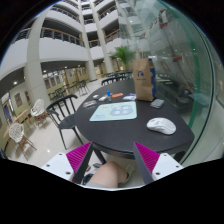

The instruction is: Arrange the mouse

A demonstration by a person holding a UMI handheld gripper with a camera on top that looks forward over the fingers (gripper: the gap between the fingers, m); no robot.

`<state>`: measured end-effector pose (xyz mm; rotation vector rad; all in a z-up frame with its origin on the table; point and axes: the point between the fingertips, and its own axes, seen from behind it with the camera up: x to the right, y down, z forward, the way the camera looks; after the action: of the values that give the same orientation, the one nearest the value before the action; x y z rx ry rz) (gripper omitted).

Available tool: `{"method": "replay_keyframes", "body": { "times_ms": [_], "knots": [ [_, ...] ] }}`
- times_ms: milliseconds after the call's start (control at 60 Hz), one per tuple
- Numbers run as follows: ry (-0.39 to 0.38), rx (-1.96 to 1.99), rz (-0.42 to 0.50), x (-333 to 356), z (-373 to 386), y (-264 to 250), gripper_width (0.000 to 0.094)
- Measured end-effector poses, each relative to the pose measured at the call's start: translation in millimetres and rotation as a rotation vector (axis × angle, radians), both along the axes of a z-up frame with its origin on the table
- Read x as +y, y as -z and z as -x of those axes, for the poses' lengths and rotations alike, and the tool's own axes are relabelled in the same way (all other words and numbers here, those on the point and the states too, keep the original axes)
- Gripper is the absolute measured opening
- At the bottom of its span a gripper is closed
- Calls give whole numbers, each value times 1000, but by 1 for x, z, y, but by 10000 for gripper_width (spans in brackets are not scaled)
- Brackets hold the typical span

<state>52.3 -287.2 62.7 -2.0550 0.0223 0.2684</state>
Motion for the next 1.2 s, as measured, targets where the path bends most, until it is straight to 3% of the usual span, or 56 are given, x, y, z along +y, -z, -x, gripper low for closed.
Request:
{"method": "replay_keyframes", "body": {
  "times_ms": [117,217,300,467,750,1033,1150,1200],
  "knots": [
    [113,-106,-43,28,-72,13,840],
    [186,-202,-21,36,-132,34,840],
    [209,-244,-4,51,-173,49,842],
    [184,-232,18,88,-205,74,845],
    [106,-235,28,125,-217,73,863],
    [111,-244,73,187,-234,75,850],
    [99,-230,125,200,-235,76,803],
    [88,-238,137,204,-235,75,681]
  ]
}}
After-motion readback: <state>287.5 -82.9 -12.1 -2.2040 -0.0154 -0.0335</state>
